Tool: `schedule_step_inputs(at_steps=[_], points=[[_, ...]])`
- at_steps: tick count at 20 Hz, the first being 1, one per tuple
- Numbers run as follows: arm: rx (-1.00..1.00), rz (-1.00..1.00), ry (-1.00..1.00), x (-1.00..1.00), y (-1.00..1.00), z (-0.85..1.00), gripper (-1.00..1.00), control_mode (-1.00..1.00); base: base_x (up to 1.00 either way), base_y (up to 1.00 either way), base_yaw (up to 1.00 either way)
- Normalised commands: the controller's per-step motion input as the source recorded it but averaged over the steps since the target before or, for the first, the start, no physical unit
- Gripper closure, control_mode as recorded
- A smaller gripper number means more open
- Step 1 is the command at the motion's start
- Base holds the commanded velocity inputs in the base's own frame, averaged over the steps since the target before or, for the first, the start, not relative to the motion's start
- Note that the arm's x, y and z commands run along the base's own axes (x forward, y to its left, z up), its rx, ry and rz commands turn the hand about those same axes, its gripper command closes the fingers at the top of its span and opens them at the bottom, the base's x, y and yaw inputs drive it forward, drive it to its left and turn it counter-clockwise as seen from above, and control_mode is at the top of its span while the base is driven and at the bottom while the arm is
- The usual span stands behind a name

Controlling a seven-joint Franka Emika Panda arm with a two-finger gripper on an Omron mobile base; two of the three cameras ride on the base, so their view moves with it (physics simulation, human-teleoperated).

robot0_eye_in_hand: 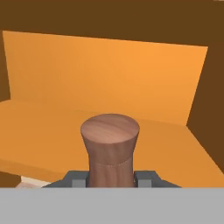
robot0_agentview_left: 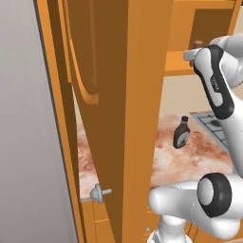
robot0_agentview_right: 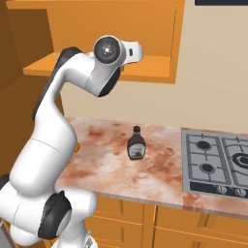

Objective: There are various items on the counter. Only move the condiments/shakers into the cabinet.

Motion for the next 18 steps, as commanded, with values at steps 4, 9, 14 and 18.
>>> schedule_step_inputs(at_steps=[4,9,14,18], points=[[0.03,-0.11,0.0,0.54,0.0,-0.14,1.0,-1.0,0.0,0.0,0.0],[0.03,-0.07,0.0,0.47,0.0,-0.2,1.0,-1.0,0.0,0.0,0.0],[0.02,-0.04,0.0,0.36,0.0,-0.21,1.0,-1.0,0.0,0.0,0.0],[0.05,-0.03,0.0,0.36,0.0,-0.09,1.0,-1.0,0.0,0.0,0.0]])
